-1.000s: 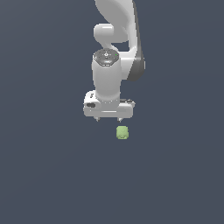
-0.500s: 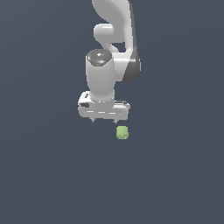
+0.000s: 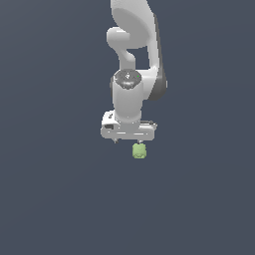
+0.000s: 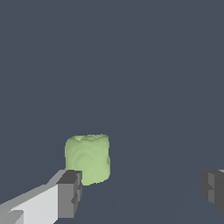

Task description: Pick up the object and move it to a goal position.

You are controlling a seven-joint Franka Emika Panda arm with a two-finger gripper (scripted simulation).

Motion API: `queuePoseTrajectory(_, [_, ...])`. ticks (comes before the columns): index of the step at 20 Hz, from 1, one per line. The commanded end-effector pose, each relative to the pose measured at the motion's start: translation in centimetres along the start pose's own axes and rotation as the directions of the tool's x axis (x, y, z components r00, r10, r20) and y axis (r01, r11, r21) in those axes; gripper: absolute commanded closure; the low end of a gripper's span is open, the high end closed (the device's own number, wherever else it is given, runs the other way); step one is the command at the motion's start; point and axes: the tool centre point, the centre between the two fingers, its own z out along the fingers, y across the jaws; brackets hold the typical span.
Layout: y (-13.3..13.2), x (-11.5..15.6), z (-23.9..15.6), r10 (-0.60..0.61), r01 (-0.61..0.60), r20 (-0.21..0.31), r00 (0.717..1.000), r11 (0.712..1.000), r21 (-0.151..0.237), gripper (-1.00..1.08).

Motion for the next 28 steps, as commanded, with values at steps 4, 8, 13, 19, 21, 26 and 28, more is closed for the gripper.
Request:
queuePoseTrajectory(4, [-4.1, -1.5, 3.9, -0.038, 0.038, 0.026, 0.999, 0.999, 0.0, -0.92])
queuePoseTrajectory(8, [-5.5, -2.1, 5.2, -0.051, 0.051, 0.035, 0.998, 0.999, 0.001, -0.92])
queuePoseTrajectory(13, [-5.5, -2.2, 5.4, -0.052, 0.052, 0.036, 0.998, 0.999, 0.001, -0.92])
queuePoseTrajectory(19, [-5.5, -2.3, 7.5, -0.052, 0.052, 0.036, 0.998, 0.999, 0.001, -0.92])
queuePoseTrajectory(21, [-5.5, -2.4, 8.6, -0.052, 0.052, 0.036, 0.998, 0.999, 0.001, -0.92])
queuePoseTrajectory(26, [-5.6, -2.5, 10.2, -0.052, 0.052, 0.036, 0.998, 0.999, 0.001, -0.92])
queuePoseTrajectory(28, [-5.6, -2.4, 10.4, -0.052, 0.052, 0.036, 0.998, 0.999, 0.001, -0.92])
